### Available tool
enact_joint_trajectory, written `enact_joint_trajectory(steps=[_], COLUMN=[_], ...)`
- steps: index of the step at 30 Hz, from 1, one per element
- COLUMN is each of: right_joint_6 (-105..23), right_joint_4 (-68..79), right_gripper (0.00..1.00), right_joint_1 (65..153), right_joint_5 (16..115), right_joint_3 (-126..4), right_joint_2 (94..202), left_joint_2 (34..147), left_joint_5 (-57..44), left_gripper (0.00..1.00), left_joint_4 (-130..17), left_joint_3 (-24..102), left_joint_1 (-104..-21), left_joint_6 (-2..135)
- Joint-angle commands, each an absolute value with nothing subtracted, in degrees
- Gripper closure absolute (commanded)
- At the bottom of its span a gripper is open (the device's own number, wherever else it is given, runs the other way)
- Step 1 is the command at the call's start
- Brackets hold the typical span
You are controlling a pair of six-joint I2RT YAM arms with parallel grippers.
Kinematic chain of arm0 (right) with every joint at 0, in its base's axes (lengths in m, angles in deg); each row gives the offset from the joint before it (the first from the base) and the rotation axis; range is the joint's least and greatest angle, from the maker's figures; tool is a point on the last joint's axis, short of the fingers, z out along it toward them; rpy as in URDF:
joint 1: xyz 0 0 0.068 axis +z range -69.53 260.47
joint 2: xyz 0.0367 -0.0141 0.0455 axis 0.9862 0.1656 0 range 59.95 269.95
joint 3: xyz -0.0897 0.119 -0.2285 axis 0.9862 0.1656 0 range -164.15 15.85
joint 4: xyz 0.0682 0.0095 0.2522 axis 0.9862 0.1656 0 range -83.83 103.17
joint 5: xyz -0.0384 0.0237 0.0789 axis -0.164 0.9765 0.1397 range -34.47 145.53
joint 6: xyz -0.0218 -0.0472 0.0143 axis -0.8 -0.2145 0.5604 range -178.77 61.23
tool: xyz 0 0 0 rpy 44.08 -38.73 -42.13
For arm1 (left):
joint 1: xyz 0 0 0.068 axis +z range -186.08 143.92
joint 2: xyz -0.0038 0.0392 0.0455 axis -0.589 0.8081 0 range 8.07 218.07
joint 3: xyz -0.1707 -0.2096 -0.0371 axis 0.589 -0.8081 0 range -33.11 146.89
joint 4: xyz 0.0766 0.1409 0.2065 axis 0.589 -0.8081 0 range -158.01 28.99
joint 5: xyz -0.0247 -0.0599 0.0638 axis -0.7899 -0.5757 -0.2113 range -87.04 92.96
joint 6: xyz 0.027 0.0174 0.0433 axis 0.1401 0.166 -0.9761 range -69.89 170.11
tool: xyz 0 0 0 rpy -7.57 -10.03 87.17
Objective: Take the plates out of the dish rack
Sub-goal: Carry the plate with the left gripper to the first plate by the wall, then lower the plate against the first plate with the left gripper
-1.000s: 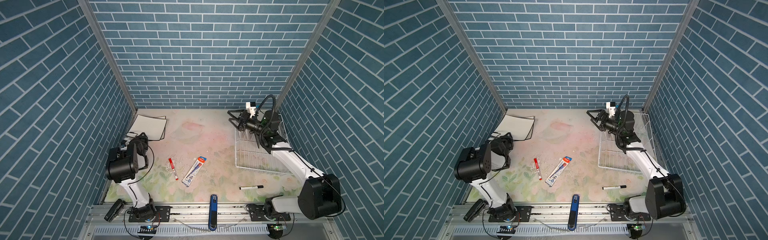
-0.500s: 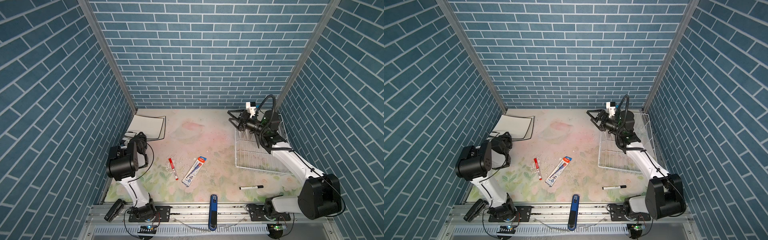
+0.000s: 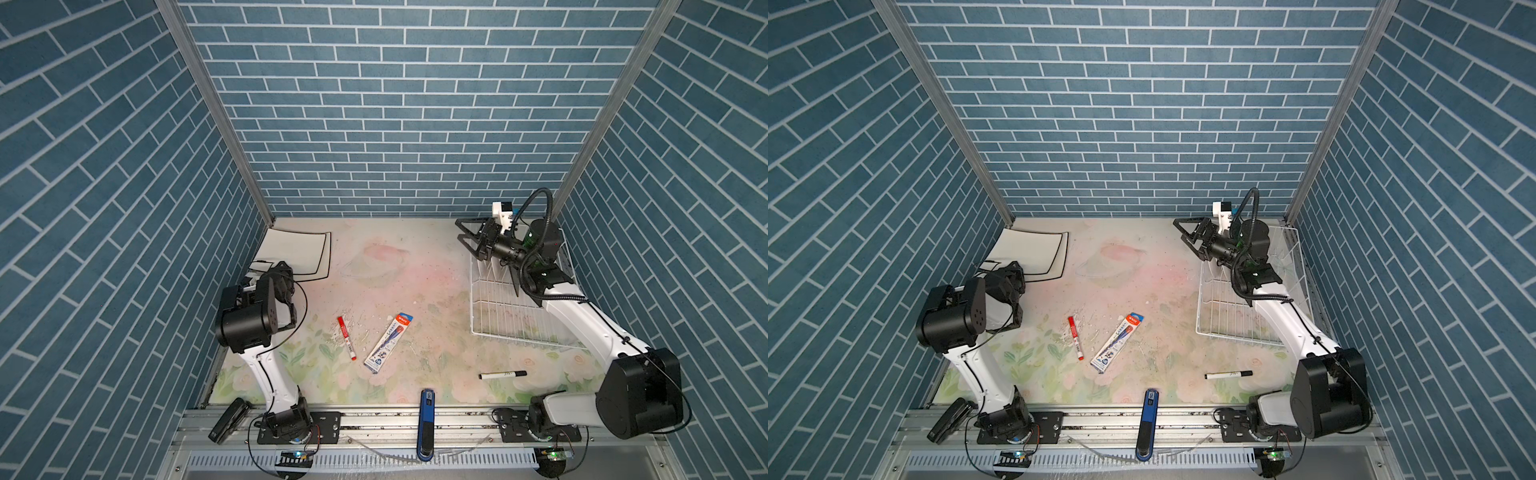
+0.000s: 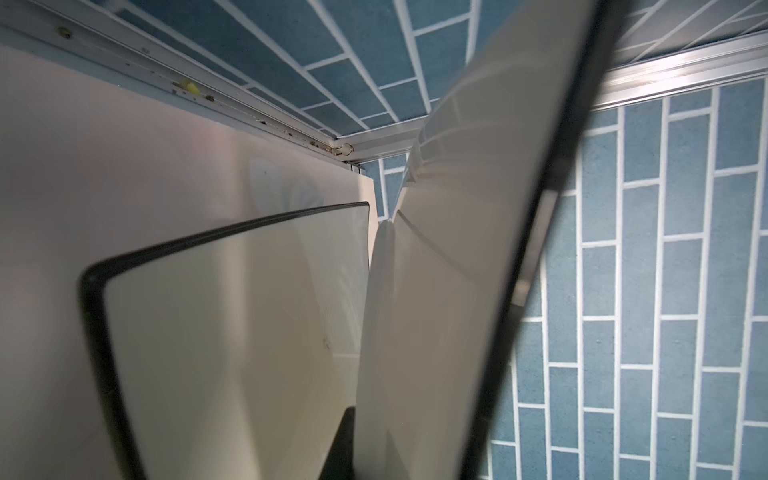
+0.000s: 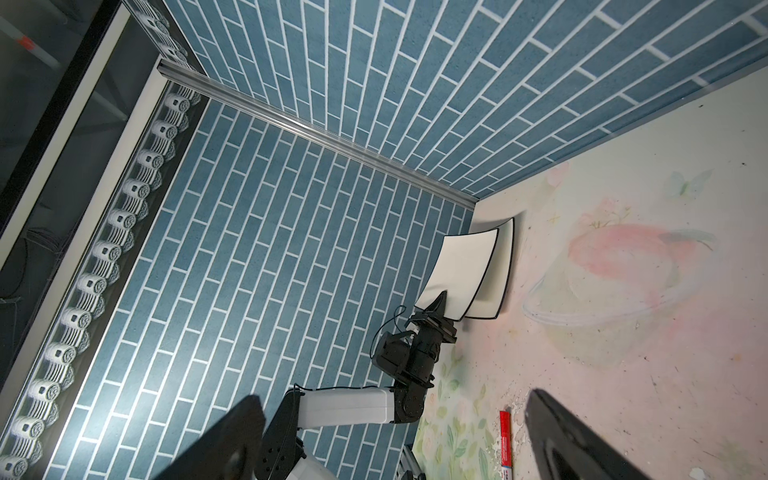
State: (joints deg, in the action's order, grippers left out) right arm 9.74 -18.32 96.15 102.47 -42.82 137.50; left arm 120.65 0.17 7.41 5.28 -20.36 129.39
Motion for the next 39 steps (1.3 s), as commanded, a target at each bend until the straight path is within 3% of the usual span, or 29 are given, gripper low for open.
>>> enact_joint_trajectory(steps=[1,39], right_joint_6=[7.5,7.4], right_joint_4=[-19.1,-19.1], right_gripper=[0.01,0.01], right_joint_1=[95.8,95.8], right_joint_5=[102.8,102.7], right_joint_3=[-45.9,-45.5], right_joint_2=[137.5,137.3], left_joint_2=[119.6,118.7], left_joint_5=[0.8,3.8], left_gripper=[1.0,1.0], left_joint_4=[17.5,8.3], left_joint_3=[9.2,10.9], left_joint_1=[-20.7,-22.7], left_joint_6=[130.2,132.0])
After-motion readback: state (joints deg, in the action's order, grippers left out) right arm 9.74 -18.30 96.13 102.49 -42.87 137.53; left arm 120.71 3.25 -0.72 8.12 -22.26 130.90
